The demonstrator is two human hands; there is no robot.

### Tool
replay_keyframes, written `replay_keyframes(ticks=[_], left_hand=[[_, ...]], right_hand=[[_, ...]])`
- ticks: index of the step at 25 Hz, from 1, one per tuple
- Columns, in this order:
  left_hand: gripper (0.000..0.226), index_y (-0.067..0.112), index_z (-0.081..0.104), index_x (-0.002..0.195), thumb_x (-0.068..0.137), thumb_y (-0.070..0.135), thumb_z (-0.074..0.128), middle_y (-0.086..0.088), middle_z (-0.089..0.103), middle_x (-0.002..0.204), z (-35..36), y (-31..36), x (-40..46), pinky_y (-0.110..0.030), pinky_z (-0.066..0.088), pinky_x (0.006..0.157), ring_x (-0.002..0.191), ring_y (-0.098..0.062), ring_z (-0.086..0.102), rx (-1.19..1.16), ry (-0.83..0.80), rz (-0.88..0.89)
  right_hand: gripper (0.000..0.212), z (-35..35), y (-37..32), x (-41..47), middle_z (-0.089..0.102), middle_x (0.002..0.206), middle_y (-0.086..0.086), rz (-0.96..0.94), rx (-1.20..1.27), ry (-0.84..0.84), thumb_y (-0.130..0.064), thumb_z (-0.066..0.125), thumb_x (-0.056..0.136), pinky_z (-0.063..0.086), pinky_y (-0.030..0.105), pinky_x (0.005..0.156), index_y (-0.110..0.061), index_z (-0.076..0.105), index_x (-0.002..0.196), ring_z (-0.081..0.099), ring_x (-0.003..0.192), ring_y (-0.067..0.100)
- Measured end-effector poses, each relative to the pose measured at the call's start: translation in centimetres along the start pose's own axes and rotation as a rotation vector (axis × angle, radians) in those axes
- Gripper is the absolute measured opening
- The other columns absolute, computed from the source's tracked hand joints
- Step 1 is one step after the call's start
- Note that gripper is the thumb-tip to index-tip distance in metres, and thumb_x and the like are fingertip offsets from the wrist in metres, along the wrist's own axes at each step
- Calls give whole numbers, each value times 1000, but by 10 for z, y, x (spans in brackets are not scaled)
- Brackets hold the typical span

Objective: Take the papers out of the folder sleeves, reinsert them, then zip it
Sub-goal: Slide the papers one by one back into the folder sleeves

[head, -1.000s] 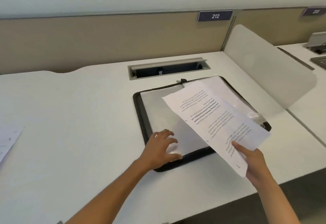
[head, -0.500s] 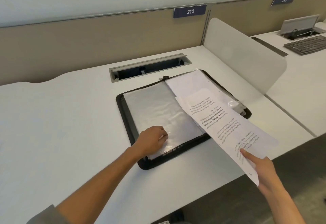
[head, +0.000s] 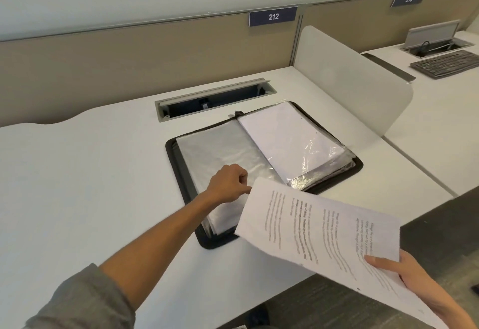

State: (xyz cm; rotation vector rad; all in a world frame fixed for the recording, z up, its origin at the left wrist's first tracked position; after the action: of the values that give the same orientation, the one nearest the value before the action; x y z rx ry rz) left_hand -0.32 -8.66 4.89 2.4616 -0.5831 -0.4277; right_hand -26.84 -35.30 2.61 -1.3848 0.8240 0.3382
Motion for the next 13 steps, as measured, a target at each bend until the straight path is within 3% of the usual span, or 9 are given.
replay_keyframes(ticks=[2, 5, 7, 9, 11, 13], left_hand=[[24, 10, 62, 71, 83, 27, 73, 2, 64, 72, -1, 6, 1, -31, 45, 64, 65, -13, 56, -9, -29, 78], [10, 17, 65, 92, 93, 26, 62, 6, 65, 89, -3, 19, -3, -32, 48, 73, 79, -13, 58, 119, -77, 233], [13, 22, 60, 106, 96, 15, 55, 7, 63, 96, -3, 24, -8, -31, 48, 70, 79, -13, 56, 237, -96, 317], [21, 22, 52, 100, 93, 2, 49, 6, 57, 95, 0, 29, -14, -30, 42, 61, 72, -17, 53, 385, -96, 428], [25, 20, 45, 90, 86, -4, 47, 4, 53, 100, 3, 30, -19, -28, 33, 55, 67, -20, 49, 503, -119, 506], [21, 16, 50, 89, 85, -4, 49, 4, 51, 111, 3, 26, -21, -25, 35, 56, 73, -20, 50, 575, -151, 489]], right_hand=[[119, -2, 13, -2, 71, 94, 29, 54, 40, -45, -33, 99, 2, 53, 32, 45, 8, 62, 107, 71, 63, 36], [118, 2, 24, -8, 69, 100, 33, 118, 116, -83, -21, 100, 5, 55, 36, 46, 8, 61, 112, 71, 67, 43], [116, 9, 22, -13, 68, 101, 33, 135, 127, -103, -19, 100, 6, 54, 36, 44, 9, 61, 112, 70, 66, 43], [109, 16, 17, -17, 70, 97, 32, 132, 105, -76, -20, 100, 8, 52, 33, 41, 7, 64, 107, 70, 63, 40], [85, 19, 13, -18, 72, 94, 25, 93, 74, -14, -21, 100, 36, 51, 36, 49, 5, 65, 108, 70, 72, 38], [57, 23, 9, -18, 73, 94, 19, 61, 113, 59, -12, 89, 61, 47, 38, 61, 3, 65, 111, 66, 88, 40]])
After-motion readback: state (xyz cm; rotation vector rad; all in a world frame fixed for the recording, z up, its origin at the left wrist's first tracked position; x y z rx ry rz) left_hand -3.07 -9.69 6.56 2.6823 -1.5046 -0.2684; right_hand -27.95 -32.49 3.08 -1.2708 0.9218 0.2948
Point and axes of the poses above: each hand's wrist, its own x-axis towards the middle knuckle, its own z-axis out of the palm, y = z × x, the point moved 6 cm from there along x, towards the middle knuckle
